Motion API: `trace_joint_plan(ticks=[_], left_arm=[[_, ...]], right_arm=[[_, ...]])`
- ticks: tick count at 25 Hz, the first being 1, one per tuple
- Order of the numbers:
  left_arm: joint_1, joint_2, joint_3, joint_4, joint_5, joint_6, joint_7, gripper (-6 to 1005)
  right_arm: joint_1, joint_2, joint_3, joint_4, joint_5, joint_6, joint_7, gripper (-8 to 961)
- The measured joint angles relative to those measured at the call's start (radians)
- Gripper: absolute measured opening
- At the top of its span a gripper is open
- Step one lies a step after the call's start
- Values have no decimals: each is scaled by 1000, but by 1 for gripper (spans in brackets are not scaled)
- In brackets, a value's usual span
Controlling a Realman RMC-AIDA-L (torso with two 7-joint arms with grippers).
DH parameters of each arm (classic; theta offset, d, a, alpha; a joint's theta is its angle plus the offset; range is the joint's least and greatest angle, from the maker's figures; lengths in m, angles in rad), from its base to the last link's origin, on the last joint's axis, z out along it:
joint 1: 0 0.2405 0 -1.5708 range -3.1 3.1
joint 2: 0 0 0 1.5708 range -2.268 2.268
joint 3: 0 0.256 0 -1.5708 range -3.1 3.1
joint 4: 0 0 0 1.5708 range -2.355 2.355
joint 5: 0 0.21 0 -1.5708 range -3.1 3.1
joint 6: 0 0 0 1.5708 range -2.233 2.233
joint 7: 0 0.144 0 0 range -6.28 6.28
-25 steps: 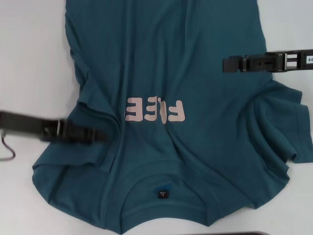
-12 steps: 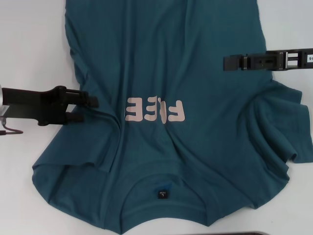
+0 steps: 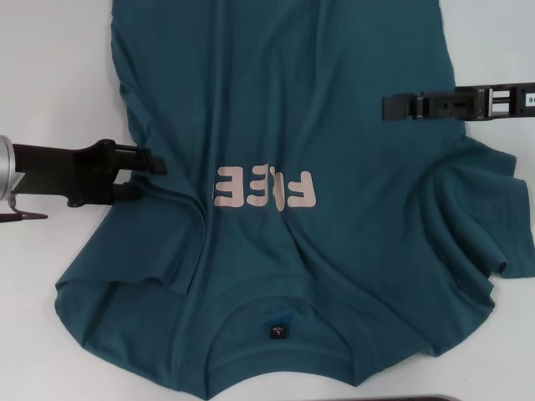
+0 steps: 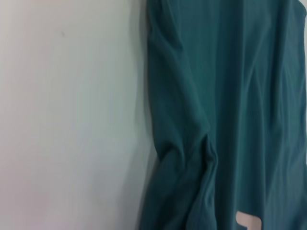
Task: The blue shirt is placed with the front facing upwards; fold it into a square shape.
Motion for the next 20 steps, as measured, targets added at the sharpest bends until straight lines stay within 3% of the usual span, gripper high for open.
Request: trace_joint_plan(ticks=[12, 16, 20], left_arm=[[-13, -2, 29, 3, 6, -49, 5, 648], [-28, -14, 49, 2, -1, -50, 8, 649], [-57, -41, 44, -8, -51, -45, 43, 649]], right_arm=[[-1, 0, 1, 0, 0, -1, 2, 879], [-1, 0, 2, 0, 0, 0, 2, 879], [-1, 0, 3, 0, 0, 0, 2, 879]])
